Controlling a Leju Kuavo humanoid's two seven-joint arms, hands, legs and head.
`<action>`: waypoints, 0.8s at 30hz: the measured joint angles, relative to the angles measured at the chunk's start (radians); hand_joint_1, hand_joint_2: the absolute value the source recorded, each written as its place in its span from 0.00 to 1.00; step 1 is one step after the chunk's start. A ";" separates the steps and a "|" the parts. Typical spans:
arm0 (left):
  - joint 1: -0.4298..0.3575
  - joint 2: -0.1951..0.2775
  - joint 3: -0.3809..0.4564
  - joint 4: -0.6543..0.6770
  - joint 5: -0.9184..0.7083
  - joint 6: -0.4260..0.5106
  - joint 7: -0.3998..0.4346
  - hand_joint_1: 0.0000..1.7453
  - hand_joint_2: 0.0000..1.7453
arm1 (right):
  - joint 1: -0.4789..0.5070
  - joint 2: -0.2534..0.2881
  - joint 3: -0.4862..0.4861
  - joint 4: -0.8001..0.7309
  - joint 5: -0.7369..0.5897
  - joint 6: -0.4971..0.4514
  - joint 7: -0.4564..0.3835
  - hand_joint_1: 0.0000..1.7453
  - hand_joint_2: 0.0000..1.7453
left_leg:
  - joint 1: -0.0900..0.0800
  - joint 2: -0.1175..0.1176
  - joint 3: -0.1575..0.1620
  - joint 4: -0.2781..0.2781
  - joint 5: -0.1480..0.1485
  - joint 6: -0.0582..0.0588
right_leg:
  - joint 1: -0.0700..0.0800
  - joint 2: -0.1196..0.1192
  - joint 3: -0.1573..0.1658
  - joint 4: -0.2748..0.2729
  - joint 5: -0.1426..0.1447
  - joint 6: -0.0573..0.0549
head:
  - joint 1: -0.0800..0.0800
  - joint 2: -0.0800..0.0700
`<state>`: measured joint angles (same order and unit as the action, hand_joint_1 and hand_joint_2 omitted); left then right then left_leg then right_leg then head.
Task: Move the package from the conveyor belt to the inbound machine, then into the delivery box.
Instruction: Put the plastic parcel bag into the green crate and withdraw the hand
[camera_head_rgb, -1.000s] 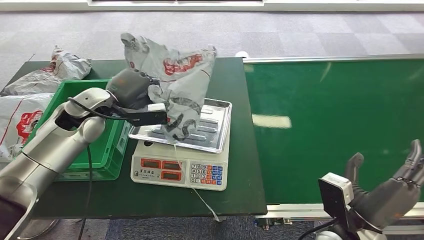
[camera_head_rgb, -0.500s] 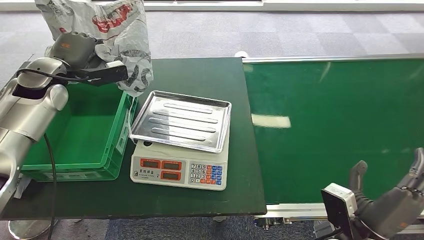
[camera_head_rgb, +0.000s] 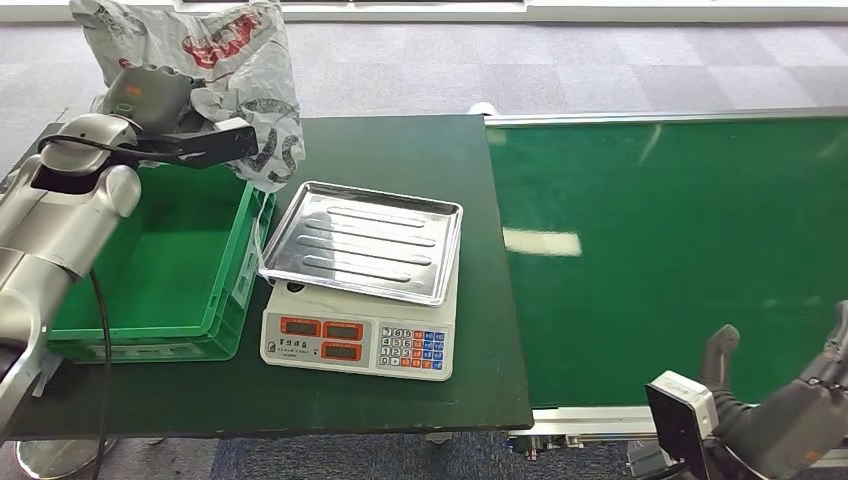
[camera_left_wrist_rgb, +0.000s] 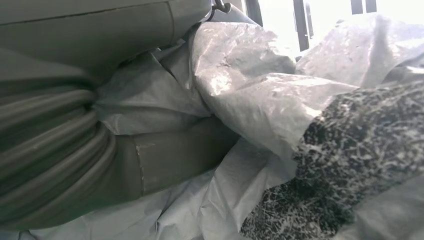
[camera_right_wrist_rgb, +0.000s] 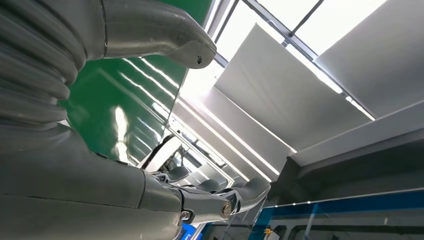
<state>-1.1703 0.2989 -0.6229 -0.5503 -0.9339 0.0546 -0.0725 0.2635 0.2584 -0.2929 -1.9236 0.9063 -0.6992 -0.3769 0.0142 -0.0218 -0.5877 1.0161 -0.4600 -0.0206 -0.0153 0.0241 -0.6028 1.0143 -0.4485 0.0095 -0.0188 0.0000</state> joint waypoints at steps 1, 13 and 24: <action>0.000 -0.001 0.000 0.003 0.000 0.000 0.000 1.00 1.00 | 0.000 0.000 -0.002 -0.001 0.000 0.000 0.000 0.00 1.00 | 0.000 0.000 0.000 0.000 0.000 0.000 | 0.000 0.000 0.000 0.000 0.000 0.000 | 0.000 0.000; 0.020 0.010 0.000 0.087 -0.056 -0.001 0.049 1.00 1.00 | 0.019 0.001 -0.013 -0.016 -0.023 0.000 -0.013 0.00 1.00 | 0.000 0.000 0.000 -0.001 0.000 0.000 | 0.000 0.000 0.000 0.000 0.000 0.000 | 0.000 0.000; 0.067 0.092 0.026 0.177 -0.064 0.000 0.097 1.00 1.00 | 0.037 -0.005 -0.017 -0.020 -0.036 0.000 -0.019 0.00 1.00 | 0.001 0.000 -0.002 -0.001 0.000 0.000 | 0.001 0.000 -0.001 0.000 0.000 0.000 | 0.000 0.000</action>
<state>-1.1037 0.3909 -0.5967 -0.3729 -0.9981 0.0545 0.0241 0.3009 0.2537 -0.3094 -1.9436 0.8706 -0.6992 -0.3962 0.0149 -0.0220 -0.5893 1.0155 -0.4600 -0.0208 -0.0148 0.0243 -0.6040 1.0147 -0.4489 0.0091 -0.0188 0.0000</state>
